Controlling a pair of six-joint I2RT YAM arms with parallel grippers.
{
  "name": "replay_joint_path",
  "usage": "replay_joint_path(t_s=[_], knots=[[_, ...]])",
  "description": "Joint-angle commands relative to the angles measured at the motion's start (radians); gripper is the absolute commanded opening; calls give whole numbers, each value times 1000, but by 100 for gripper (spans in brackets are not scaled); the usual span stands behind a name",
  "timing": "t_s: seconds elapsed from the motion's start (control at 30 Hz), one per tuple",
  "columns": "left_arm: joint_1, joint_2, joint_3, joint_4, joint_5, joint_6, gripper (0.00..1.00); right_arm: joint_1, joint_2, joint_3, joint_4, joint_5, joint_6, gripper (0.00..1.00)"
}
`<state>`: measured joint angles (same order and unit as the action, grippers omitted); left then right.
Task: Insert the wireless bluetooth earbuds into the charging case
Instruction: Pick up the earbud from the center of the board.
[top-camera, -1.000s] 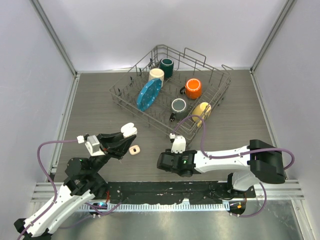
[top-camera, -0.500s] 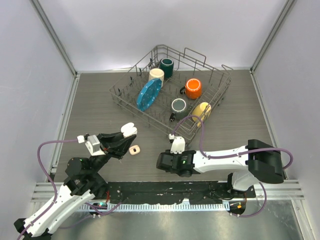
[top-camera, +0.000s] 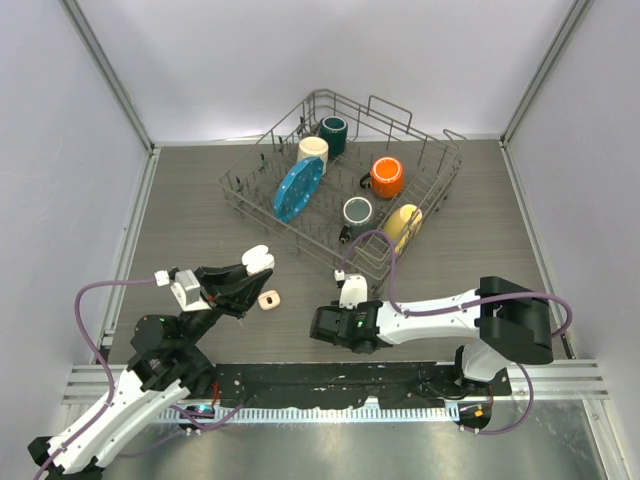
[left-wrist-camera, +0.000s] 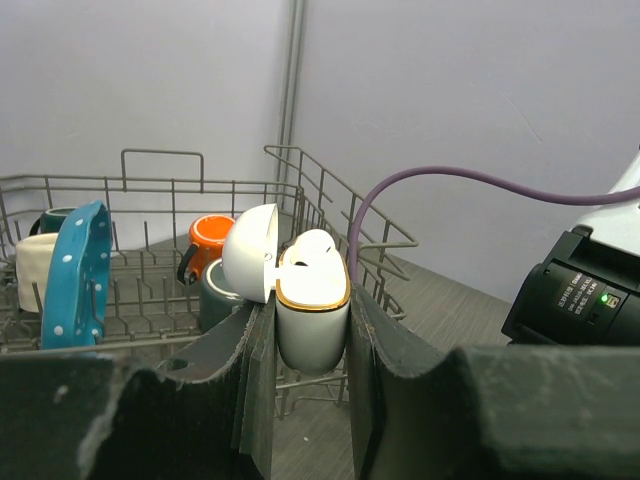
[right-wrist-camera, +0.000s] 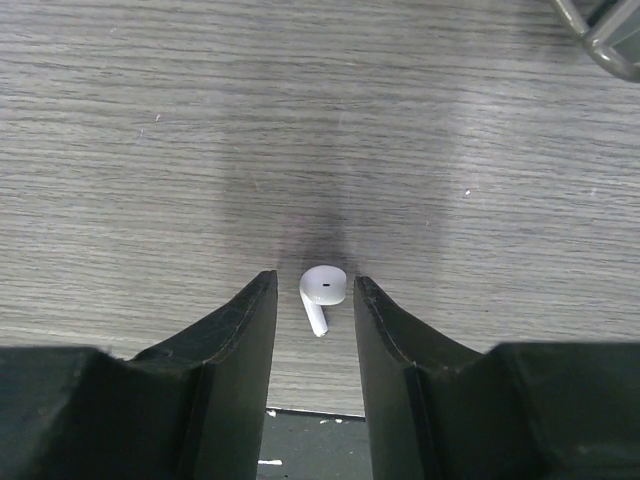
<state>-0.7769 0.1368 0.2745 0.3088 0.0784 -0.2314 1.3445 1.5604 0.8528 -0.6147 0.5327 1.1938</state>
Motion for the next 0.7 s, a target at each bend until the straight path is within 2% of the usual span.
replay_joint_path(t_s=[0.0, 0.67], knots=[[-1, 9, 26, 26, -14, 1, 0, -5, 6, 22, -5, 20, 1, 41], [1, 7, 25, 26, -14, -2, 0, -15, 18, 11, 12, -8, -13, 35]])
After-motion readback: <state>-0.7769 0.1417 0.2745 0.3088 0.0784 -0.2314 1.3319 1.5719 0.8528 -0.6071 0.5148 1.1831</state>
